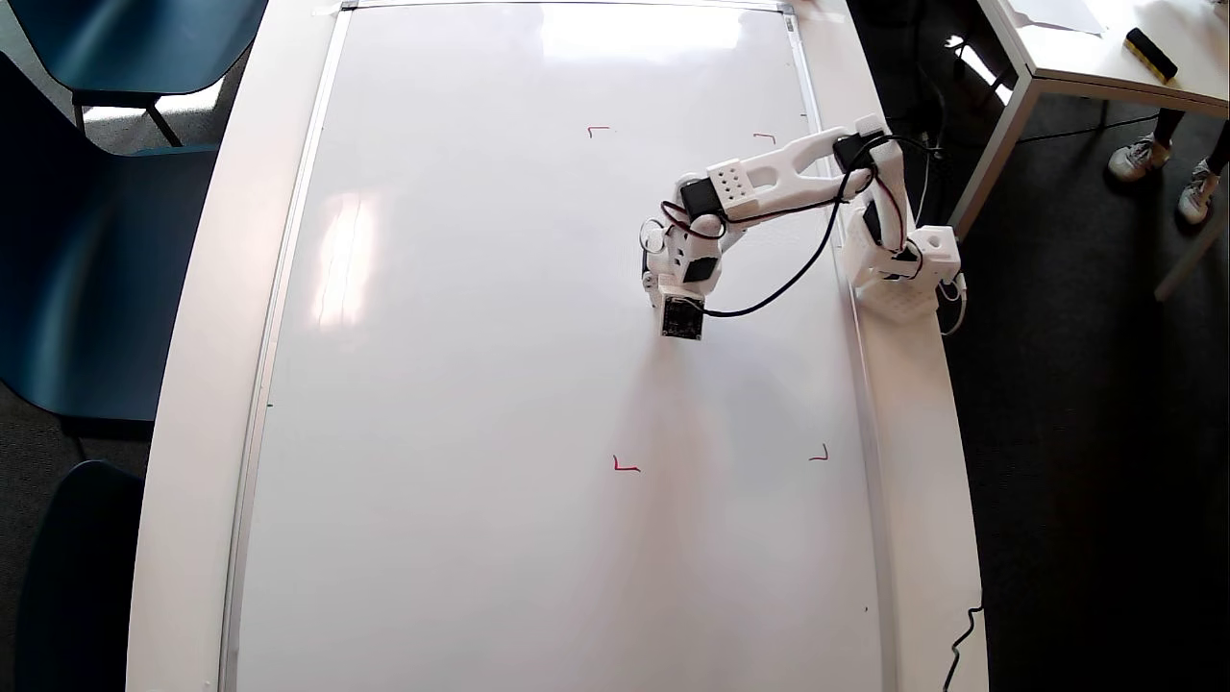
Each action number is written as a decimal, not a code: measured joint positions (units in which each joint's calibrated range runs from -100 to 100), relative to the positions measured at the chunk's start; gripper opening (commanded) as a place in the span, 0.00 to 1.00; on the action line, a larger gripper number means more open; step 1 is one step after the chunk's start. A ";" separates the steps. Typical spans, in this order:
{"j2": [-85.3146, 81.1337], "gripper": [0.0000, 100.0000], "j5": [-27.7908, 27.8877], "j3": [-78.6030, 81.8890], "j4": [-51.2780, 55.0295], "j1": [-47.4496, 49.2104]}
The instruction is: Draw on a whiteboard a robot head using a pen attached to the gripper
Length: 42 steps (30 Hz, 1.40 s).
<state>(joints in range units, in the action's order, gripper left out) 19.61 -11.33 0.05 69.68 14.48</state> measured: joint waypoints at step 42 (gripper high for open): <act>-28.63 0.01 10.04 39.38 -1.18 -0.98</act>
<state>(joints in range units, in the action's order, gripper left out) -9.02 -1.29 39.42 68.50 13.50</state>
